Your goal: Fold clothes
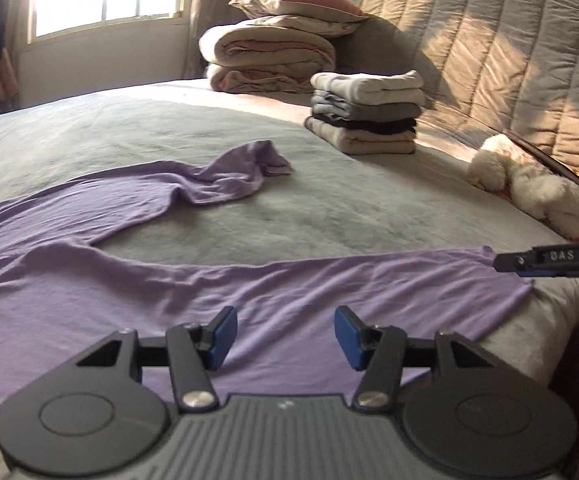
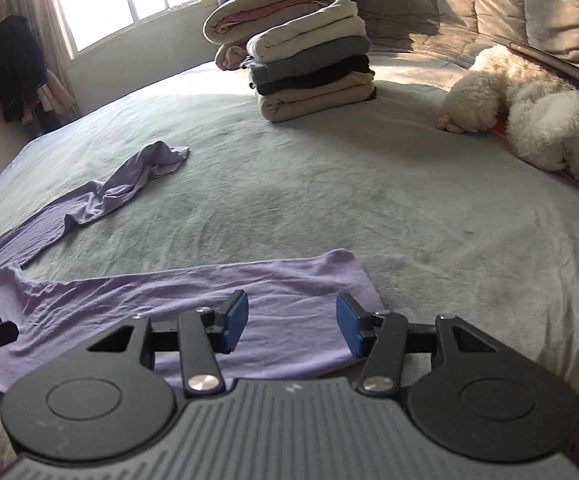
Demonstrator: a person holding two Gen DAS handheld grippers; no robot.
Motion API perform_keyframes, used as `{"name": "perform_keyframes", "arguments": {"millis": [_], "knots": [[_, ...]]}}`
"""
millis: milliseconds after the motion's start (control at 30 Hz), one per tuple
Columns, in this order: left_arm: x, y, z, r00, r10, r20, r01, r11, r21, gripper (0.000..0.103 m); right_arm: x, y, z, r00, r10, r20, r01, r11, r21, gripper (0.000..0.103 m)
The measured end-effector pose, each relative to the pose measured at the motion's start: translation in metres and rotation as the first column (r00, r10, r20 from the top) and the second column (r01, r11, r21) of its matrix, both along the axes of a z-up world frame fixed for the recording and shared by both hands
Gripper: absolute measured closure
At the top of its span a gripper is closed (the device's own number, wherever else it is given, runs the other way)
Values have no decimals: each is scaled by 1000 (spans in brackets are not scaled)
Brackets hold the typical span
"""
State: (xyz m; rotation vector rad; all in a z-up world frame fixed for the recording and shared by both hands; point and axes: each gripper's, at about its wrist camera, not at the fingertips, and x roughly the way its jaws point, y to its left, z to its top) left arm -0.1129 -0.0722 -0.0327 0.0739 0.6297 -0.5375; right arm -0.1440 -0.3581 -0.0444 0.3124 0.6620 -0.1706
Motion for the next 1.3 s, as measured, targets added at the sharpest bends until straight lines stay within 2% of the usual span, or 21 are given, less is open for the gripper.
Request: {"name": "perform_keyframes", "arguments": {"millis": [67, 167, 267, 367, 400, 467, 500, 533, 567, 633, 733, 833, 1000, 1067, 1133, 1167, 1200, 1300], "knots": [[-6, -30, -8, 992, -122, -6, 122, 992, -6, 47, -2, -13, -2, 1000, -11, 8, 11, 1000, 8, 50], [-14, -73, -19, 956, -294, -12, 294, 956, -12, 47, 6, -29, -4, 997, 66, 39, -66, 998, -2, 50], [-21, -109, -29, 943, -331, 26, 330, 943, 40, 48, 22, -47, -14, 983, 170, 63, -171, 985, 11, 51], [-26, -137, -32, 931, -356, 77, 351, 934, 69, 49, 29, -55, -22, 970, 228, 81, -230, 973, 14, 65], [-27, -146, -32, 929, -361, 87, 355, 932, 74, 50, 30, -57, -23, 967, 241, 88, -243, 970, 11, 73], [-29, -163, -32, 918, -381, 108, 373, 924, 85, 59, 32, -59, -25, 961, 259, 95, -261, 965, 15, 92], [-30, -171, -32, 914, -388, 117, 379, 921, 91, 72, 31, -60, -24, 961, 260, 100, -262, 965, 13, 101], [-31, -177, -32, 910, -395, 124, 386, 918, 97, 93, 29, -60, -22, 961, 256, 106, -259, 966, 7, 102], [-31, -181, -32, 907, -403, 124, 393, 914, 98, 102, 27, -61, -21, 961, 253, 111, -255, 967, 1, 102], [-37, -185, -30, 903, -406, 142, 397, 914, 88, 102, 24, -62, -17, 961, 247, 123, -248, 969, -11, 102], [-44, -183, -26, 896, -418, 150, 415, 908, 55, 102, 18, -63, -11, 961, 238, 140, -237, 971, -29, 102], [-48, -180, -25, 891, -436, 125, 438, 899, 18, 102, 12, -62, -4, 960, 238, 144, -232, 971, -58, 102], [-40, -174, -29, 906, -420, 53, 423, 904, -65, 100, 14, -60, -14, 970, 228, 83, -221, 972, -85, 102], [-37, -170, -30, 911, -411, 27, 411, 905, -107, 94, 14, -57, -18, 973, 222, 61, -214, 971, -108, 102], [-35, -161, -25, 910, -414, 19, 413, 901, -135, 71, 13, -55, -17, 976, 211, 51, -202, 970, -134, 102], [-34, -155, -21, 911, -412, 19, 410, 900, -146, 64, 13, -55, -16, 978, 204, 46, -195, 969, -151, 100], [-33, -146, -18, 916, -399, 27, 398, 904, -154, 58, 12, -55, -13, 979, 200, 40, -190, 968, -164, 91], [-20, -115, -9, 946, -324, 32, 324, 933, -157, 51, 12, -53, -4, 980, 198, 24, -190, 963, -191, 90]]}}
